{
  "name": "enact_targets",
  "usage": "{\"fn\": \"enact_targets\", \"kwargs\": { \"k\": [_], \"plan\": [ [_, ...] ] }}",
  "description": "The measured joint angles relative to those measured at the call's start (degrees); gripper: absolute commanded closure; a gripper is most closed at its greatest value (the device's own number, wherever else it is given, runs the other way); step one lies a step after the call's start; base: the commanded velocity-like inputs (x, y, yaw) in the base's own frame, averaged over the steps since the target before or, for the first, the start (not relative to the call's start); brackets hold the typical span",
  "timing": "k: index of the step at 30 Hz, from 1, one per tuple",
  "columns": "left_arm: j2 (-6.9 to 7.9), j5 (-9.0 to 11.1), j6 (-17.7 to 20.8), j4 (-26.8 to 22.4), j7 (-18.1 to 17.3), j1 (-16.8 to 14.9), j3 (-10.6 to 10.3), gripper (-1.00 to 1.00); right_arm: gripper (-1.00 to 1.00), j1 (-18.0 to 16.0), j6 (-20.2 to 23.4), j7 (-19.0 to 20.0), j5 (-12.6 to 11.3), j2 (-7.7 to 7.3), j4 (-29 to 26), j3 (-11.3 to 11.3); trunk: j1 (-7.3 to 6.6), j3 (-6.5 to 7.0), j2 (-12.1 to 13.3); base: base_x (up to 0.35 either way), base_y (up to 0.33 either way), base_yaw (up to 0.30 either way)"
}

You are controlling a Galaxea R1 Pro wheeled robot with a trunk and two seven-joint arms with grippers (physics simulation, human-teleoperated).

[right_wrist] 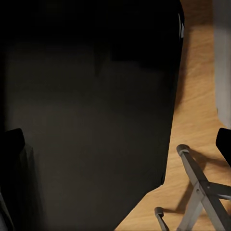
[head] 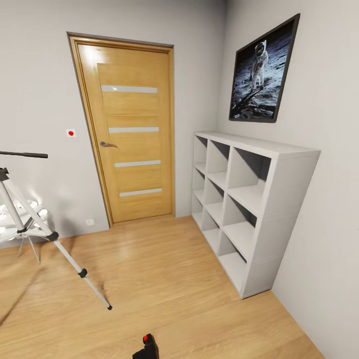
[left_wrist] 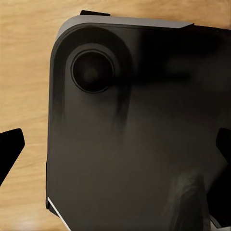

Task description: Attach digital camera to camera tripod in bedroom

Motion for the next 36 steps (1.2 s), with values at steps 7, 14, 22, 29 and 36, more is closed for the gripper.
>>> {"fn": "enact_targets", "kwargs": {
  "k": [7, 14, 22, 29, 36],
  "plan": [
    [-0.06, 0.00, 0.03, 0.00, -0.03, 0.00, -0.07, -1.00, -1.00, 0.00, -0.35, -0.57, 0.00, 0.01, -0.01, 0.00, 0.00, 0.00, 0.00, 0.000, 0.000, 0.000],
    [-0.01, 0.00, 0.04, -0.03, -0.01, 0.00, -0.23, -1.00, -1.00, -0.01, -2.89, -0.90, -0.37, -0.42, -0.11, -0.24, 0.00, 0.00, 0.00, 0.000, 0.000, 0.000],
    [0.38, -0.11, 0.82, -5.86, 1.13, -0.04, -0.42, -1.00, -1.00, -0.08, -8.43, -3.32, -0.90, -0.62, -6.90, -0.75, 0.00, 0.02, 0.00, 0.000, 0.000, 0.000],
    [0.98, -0.30, 7.95, -23.37, 12.06, -0.29, -0.40, -1.00, -1.00, -2.35, -2.23, -7.18, -0.50, -0.35, -23.32, -0.76, 0.00, 0.04, 0.01, 0.000, 0.000, 0.000],
    [2.16, -0.24, 15.92, -34.21, 14.38, -6.92, -0.30, -1.00, -1.00, -15.09, 7.97, -9.08, -1.13, -0.45, -28.35, -0.79, 0.00, 0.06, 0.02, 0.000, 0.000, 0.000]
  ]
}}
